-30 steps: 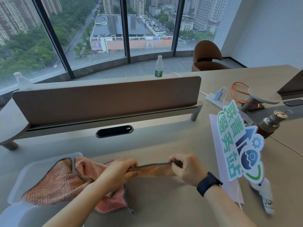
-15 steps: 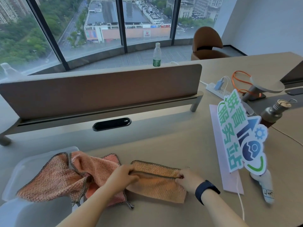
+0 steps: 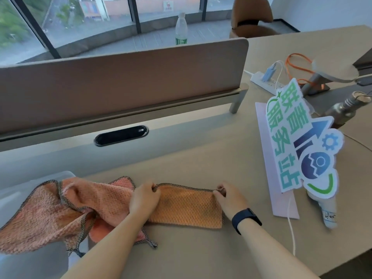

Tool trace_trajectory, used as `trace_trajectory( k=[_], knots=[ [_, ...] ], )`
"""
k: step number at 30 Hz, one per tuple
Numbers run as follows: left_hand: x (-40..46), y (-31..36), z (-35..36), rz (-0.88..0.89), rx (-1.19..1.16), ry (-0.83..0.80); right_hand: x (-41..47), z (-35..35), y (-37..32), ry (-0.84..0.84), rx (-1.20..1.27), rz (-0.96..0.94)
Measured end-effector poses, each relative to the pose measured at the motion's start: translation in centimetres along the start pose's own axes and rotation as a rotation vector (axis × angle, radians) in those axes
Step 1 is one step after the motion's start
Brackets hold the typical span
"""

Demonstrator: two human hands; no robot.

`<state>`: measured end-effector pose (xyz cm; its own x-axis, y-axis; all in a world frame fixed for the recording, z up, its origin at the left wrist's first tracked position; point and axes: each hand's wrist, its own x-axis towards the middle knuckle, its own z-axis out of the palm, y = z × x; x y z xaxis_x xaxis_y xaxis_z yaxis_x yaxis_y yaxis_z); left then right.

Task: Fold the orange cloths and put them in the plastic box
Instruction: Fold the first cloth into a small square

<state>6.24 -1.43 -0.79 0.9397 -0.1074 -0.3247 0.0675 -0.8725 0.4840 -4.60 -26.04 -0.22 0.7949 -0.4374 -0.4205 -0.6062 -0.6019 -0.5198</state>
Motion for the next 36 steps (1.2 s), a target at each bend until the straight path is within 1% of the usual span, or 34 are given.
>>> trace_trajectory(
  k=[3, 6, 9, 11, 13, 15, 17, 19, 22, 25, 30, 33, 36],
  knots=[
    [0.0, -0.1, -0.1, 0.020, -0.011, 0.012, -0.6, 0.5, 0.2, 0.068, 0.034, 0.067],
    [0.0, -0.2, -0.3, 0.034, -0.024, 0.010, -0.6, 0.9, 0.1, 0.062, -0.059, 0.098],
    [-0.2, -0.4, -0.4, 0.044, -0.009, 0.005, 0.3, 0.9, -0.7, 0.049, -0.153, 0.084],
    [-0.7, -0.5, -0.2, 0.066, -0.007, -0.002, 1.3, 0.3, -1.7, 0.095, -0.191, 0.060],
    [-1.5, -0.8, 0.0, 0.116, 0.028, -0.036, 2.6, -0.3, -3.0, 0.162, -0.219, 0.012],
    [-2.8, -0.9, 0.1, 0.173, 0.139, -0.101, 3.7, -0.6, -4.5, 0.182, -0.190, -0.068],
    [-3.9, -0.9, 0.2, 0.233, 0.248, -0.143, 4.3, -0.2, -6.0, 0.143, -0.111, -0.164],
    [-4.7, -0.8, 0.2, 0.290, 0.307, -0.160, 4.0, 0.5, -7.3, 0.097, -0.062, -0.252],
    [-5.0, -1.0, 0.4, 0.373, 0.327, -0.177, 2.5, 2.1, -7.6, 0.072, -0.070, -0.379],
    [-5.0, -1.1, 0.5, 0.465, 0.341, -0.229, 0.0, 4.1, -6.4, 0.069, -0.101, -0.502],
    [-5.1, -1.6, 1.0, 0.653, 0.347, -0.163, -3.8, 6.6, -2.7, 0.024, -0.145, -0.638],
    [-5.0, -2.0, 1.5, 0.756, 0.322, -0.148, -5.9, 6.9, -1.4, 0.019, -0.170, -0.666],
    [-5.3, -2.6, 2.2, 0.830, 0.354, -0.108, -7.7, 7.2, -0.6, 0.027, -0.186, -0.674]
  ],
)
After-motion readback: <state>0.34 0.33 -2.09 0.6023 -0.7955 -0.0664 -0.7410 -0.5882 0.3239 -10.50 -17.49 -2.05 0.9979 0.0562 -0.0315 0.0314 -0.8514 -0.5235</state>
